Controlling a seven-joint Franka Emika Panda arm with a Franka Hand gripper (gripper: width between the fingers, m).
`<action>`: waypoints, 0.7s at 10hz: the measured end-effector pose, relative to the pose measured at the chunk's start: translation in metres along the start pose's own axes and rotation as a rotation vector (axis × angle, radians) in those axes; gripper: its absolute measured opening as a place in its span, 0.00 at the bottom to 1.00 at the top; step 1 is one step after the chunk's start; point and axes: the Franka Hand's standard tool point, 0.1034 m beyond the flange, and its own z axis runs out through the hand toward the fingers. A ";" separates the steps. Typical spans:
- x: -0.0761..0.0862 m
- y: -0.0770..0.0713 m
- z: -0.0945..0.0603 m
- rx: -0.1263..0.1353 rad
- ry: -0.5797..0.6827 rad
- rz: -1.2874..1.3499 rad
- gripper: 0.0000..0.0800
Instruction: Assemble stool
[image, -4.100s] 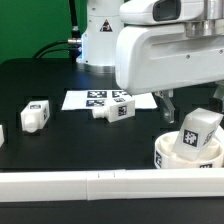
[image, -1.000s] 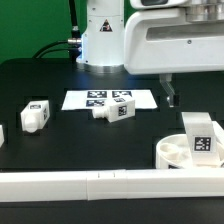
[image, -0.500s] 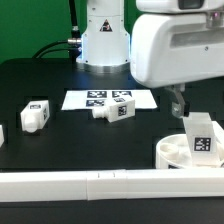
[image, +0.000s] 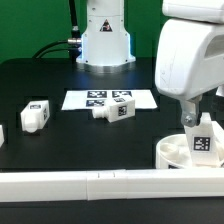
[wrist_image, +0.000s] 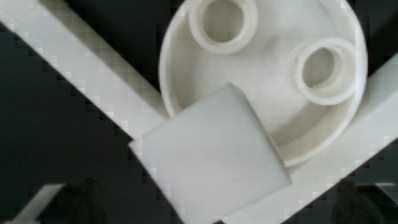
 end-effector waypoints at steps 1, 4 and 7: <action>0.002 0.004 0.006 -0.004 -0.009 -0.122 0.81; 0.002 0.005 0.013 -0.004 -0.016 -0.211 0.81; 0.001 0.004 0.013 0.001 -0.019 -0.110 0.48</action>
Offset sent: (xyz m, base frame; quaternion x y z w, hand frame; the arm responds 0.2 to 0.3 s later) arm 0.0000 0.0000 0.0000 0.0000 0.0000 0.0000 1.0000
